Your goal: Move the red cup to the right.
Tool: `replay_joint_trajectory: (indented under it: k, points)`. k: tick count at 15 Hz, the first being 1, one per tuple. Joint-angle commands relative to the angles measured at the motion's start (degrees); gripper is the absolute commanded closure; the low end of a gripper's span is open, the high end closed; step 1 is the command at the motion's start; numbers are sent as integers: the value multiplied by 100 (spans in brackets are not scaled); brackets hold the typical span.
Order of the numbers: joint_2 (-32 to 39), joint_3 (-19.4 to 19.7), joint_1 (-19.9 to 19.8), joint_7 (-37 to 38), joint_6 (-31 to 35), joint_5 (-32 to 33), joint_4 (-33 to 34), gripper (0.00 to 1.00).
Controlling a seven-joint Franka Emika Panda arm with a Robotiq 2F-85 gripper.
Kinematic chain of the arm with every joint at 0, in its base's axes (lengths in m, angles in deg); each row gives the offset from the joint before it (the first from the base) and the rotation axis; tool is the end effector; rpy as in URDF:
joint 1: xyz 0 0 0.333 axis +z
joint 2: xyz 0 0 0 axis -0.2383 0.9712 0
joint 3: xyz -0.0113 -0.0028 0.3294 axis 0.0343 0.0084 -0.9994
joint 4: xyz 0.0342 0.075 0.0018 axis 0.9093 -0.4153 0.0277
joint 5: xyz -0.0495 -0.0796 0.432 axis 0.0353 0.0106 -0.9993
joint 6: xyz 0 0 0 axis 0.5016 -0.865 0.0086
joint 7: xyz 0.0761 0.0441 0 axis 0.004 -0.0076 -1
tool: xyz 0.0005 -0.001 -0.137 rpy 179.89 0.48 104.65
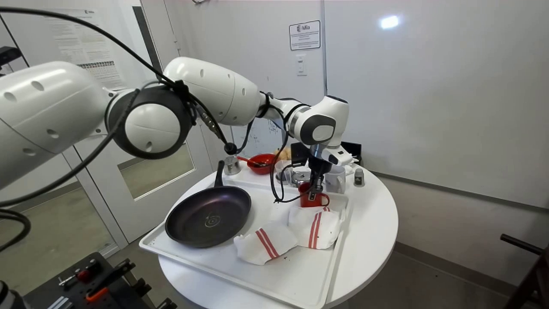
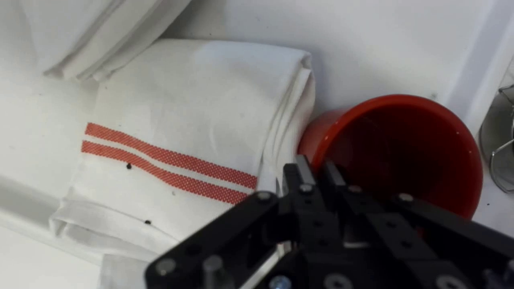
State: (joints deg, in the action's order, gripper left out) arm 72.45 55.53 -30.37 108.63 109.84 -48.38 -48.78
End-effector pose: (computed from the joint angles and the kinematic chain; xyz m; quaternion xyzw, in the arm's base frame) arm 0.7814 -0.2445 0.0772 -0.8703 0.4776 0.1053 0.0586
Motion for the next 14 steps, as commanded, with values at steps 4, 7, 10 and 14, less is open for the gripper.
replay_joint_trajectory:
  k: [4,7,10,14]
  points:
    - [243,-83,-146,437,-169,-197,442,98]
    - [272,-103,-163,507,-149,-186,484,98]
    - [285,-124,-170,539,-141,-178,496,98]
    - [315,-140,-163,562,-141,-165,538,66]
